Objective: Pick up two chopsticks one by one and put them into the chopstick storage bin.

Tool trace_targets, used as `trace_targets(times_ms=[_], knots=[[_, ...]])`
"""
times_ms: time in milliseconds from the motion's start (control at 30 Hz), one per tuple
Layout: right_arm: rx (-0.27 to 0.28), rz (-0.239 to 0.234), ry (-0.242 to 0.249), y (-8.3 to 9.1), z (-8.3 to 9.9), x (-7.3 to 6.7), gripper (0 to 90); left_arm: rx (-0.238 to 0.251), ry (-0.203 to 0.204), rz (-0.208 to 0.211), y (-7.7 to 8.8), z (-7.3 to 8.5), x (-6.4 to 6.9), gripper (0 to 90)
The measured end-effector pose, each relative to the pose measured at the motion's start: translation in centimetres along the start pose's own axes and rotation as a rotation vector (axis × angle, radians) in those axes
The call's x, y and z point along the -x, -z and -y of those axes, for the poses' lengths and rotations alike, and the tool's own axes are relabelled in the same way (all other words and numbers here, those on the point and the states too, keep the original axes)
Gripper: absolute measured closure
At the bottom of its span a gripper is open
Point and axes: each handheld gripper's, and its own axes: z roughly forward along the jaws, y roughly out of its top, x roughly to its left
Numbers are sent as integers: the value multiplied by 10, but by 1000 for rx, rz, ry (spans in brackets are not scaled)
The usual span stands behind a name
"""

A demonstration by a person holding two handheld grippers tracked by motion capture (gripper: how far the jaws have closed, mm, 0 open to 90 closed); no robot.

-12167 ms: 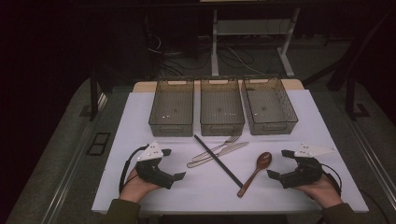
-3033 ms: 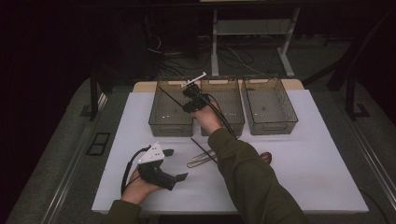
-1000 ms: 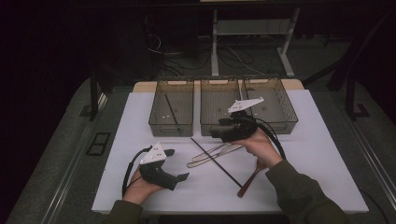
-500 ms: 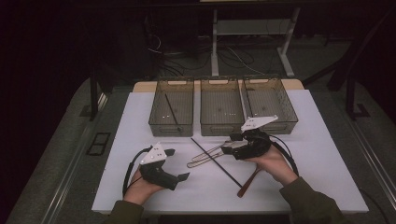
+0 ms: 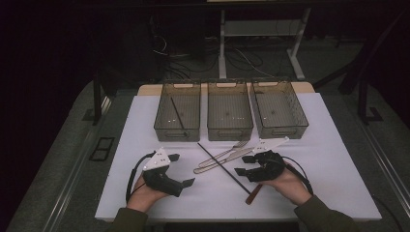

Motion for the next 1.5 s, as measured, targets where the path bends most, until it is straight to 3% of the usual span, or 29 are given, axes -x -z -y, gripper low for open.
trace_targets(times_ms=[333, 567, 900, 1267, 1500], knots=[[-73, -16, 5, -16, 16, -10, 589, -11, -2, 1, -1, 0, 1, 5], [-87, -12, 5, -24, 17, -11, 698, -12, -5, 4, -1, 1, 1, 6], [-109, -5, 14, -33, 18, -14, 738, -15, -6, 5, -1, 1, 1, 6], [-116, 59, 58, -37, 20, -21, 830, -14, -5, 6, -1, 1, 1, 6], [-117, 53, 56, -37, 19, -20, 841, -10, -4, 6, -1, 1, 1, 6]])
